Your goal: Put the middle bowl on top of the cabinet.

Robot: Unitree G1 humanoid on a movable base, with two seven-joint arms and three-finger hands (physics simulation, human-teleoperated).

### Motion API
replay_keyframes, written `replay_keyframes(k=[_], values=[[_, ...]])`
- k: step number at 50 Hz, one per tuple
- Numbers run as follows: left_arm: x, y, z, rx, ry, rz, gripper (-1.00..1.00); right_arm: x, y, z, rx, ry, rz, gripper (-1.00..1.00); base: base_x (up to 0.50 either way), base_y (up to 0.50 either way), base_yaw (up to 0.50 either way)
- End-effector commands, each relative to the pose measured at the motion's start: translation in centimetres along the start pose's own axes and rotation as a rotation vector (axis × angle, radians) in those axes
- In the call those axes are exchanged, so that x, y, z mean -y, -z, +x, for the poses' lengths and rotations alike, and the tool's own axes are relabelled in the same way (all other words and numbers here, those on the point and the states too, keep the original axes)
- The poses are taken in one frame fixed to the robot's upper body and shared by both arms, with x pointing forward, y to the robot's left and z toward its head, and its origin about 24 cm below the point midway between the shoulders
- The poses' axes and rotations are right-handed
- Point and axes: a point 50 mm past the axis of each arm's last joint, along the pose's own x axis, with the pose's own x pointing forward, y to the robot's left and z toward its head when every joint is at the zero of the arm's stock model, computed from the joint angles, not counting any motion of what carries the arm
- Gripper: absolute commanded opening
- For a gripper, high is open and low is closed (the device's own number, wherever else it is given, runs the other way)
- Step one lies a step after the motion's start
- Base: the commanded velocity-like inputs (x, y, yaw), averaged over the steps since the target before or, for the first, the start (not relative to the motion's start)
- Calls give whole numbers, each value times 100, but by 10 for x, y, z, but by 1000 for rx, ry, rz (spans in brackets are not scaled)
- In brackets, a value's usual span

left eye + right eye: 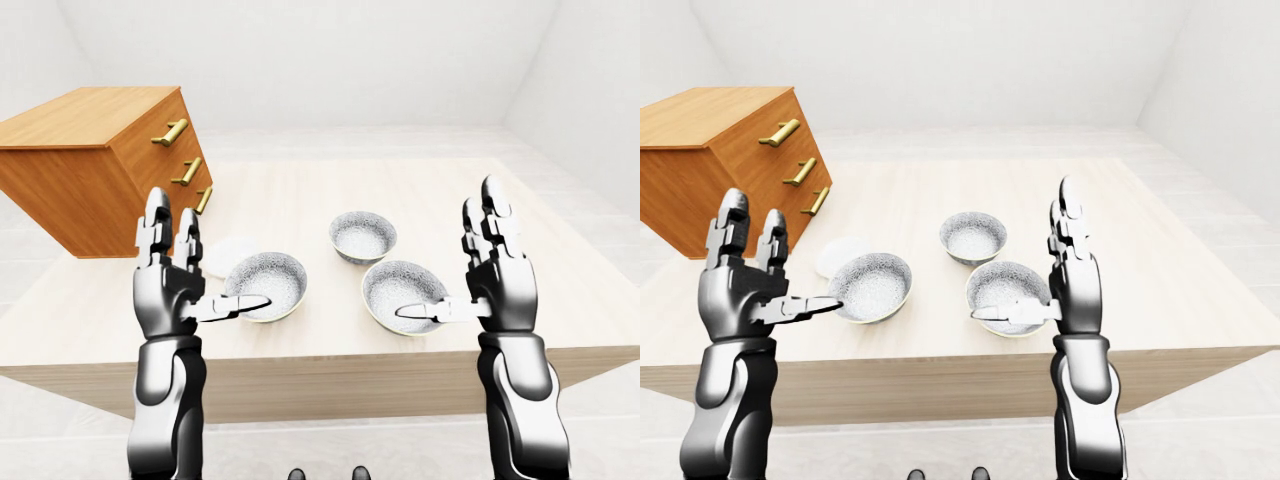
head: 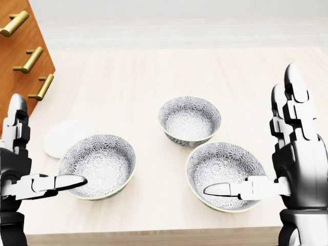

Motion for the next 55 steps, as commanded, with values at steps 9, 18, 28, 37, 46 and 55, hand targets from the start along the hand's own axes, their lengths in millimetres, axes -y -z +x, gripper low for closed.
replay_keyframes(k=[9,18,28,37,46,55], values=[[0,-35,8,157,-24,-24,100,12,-36,-1,152,9,-83,100,0,0,0],[-1,-34,9,157,-31,-9,100,14,-41,-1,174,16,-104,100,0,0,0],[1,-45,8,205,-29,-24,100,14,-27,-2,107,22,-94,100,0,0,0],[0,-50,7,226,-35,-28,100,17,-26,-3,100,30,-97,100,0,0,0],[2,-49,6,217,-27,-14,100,18,-26,-4,102,38,-96,100,0,0,0],[0,-47,7,212,-24,-21,100,16,-30,-4,114,20,-126,100,0,10,0]])
